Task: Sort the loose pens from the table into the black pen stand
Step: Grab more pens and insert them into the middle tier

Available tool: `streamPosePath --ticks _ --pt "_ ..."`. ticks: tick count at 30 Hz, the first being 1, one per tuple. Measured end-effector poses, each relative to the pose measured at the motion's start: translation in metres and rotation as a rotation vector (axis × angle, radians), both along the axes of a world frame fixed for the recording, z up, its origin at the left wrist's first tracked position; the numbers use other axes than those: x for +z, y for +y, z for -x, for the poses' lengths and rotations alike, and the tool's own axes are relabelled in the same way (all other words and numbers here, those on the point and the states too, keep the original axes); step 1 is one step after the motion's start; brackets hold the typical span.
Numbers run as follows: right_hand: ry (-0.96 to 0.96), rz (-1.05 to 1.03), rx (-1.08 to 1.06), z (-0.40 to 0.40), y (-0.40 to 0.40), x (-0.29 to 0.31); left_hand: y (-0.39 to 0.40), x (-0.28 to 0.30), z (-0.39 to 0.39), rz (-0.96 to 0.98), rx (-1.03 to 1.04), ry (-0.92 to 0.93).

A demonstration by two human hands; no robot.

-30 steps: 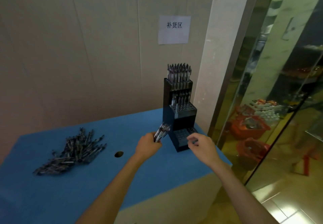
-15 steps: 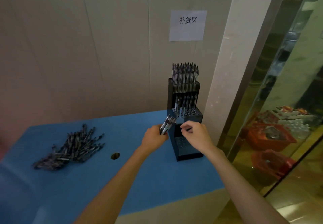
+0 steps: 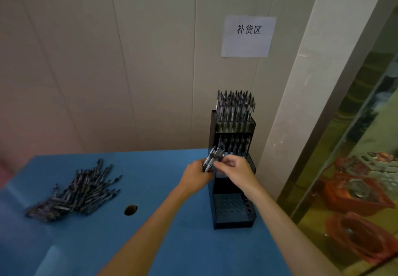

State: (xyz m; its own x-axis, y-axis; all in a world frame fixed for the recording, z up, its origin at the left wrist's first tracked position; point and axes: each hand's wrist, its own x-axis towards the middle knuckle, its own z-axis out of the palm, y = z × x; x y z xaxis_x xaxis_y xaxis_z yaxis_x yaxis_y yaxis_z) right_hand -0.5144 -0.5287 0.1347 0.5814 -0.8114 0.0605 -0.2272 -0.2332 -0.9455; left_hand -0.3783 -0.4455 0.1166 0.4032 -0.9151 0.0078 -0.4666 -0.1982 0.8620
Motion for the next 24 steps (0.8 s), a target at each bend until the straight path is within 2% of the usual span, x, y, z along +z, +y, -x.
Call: streamPosePath --ticks 8,14,17,20,24 --pt "-0.119 -0.162 0.012 -0.004 -0.023 -0.007 -0.017 0.003 0.007 -0.036 0.047 0.028" --pt "-0.105 -0.197 -0.017 -0.003 -0.046 -0.002 -0.024 0.011 0.011 -0.085 0.086 0.046" --pt "-0.203 -0.201 -0.086 0.003 -0.063 0.004 -0.027 0.010 0.009 -0.123 0.089 0.003" --pt "-0.284 -0.079 -0.138 0.014 -0.080 0.012 -0.030 0.003 0.005 -0.122 0.174 -0.049" --pt "-0.164 0.222 -0.084 0.018 -0.094 0.009 -0.033 -0.002 0.004 -0.065 0.278 -0.051"
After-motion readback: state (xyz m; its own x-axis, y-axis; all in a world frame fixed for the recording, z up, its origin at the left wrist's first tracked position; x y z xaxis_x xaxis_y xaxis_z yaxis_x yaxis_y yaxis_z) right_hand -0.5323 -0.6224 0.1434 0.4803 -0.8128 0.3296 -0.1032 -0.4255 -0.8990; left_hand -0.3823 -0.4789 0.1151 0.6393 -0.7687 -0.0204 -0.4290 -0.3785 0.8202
